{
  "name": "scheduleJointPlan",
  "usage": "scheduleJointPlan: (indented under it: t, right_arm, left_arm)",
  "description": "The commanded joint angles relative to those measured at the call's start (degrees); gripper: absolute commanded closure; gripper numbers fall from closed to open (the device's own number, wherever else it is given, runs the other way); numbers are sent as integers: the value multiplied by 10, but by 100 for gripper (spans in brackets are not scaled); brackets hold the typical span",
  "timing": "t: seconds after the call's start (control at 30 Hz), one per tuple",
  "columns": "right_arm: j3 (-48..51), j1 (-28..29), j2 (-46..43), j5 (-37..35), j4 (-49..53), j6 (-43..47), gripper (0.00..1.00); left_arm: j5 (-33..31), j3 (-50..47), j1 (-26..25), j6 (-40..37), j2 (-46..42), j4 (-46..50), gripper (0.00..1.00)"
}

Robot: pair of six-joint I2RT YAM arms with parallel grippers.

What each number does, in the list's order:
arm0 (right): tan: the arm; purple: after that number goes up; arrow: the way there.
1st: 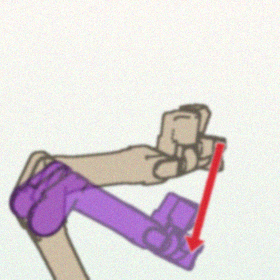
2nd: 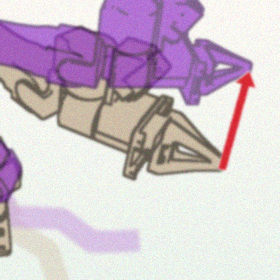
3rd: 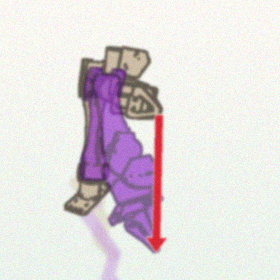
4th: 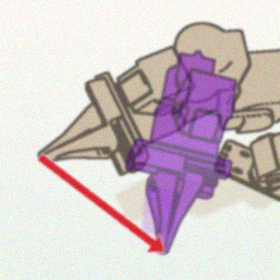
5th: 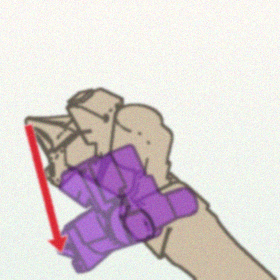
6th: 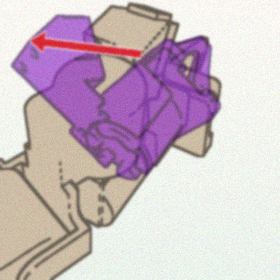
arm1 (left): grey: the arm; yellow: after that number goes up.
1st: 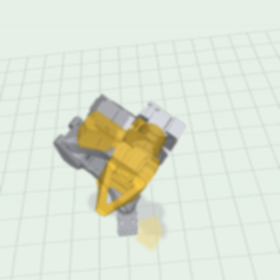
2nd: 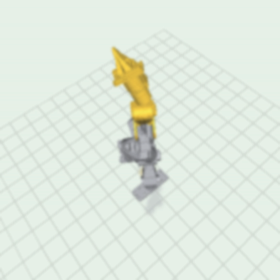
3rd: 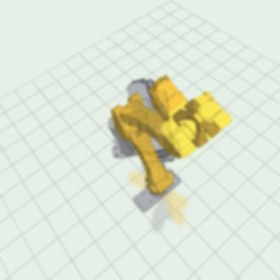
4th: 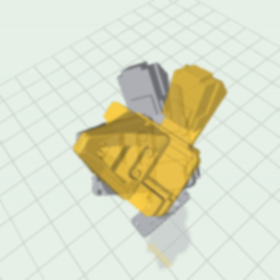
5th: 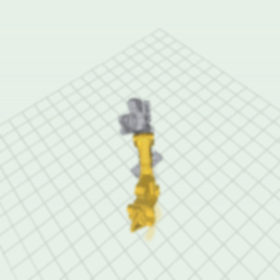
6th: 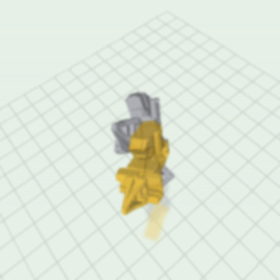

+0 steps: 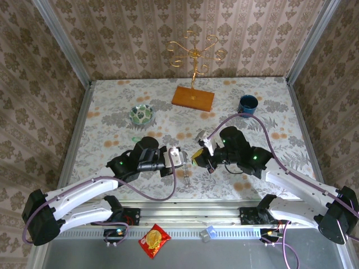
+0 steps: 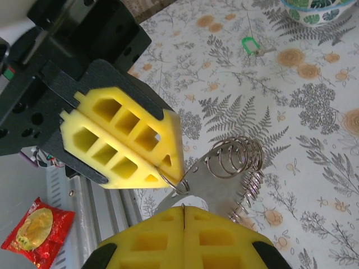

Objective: Put the keys on the keyring

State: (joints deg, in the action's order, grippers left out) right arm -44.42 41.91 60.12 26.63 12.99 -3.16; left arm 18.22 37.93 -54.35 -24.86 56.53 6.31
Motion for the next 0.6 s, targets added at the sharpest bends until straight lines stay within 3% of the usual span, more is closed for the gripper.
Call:
scheduleJointPlan:
  t: [0.0,0.27,0.57]
  right_arm:
    - [-18,4,5,24,-25,1,100]
    - [-25,7,16,36,-17,10,100]
    - [-28,11,23,2,-20,8,100]
  left_arm:
    - [6,24,-2,19,1,-24,100]
    - [1,24,-3,29,6,-28,100]
    - [2,21,-3,32,0,-33,100]
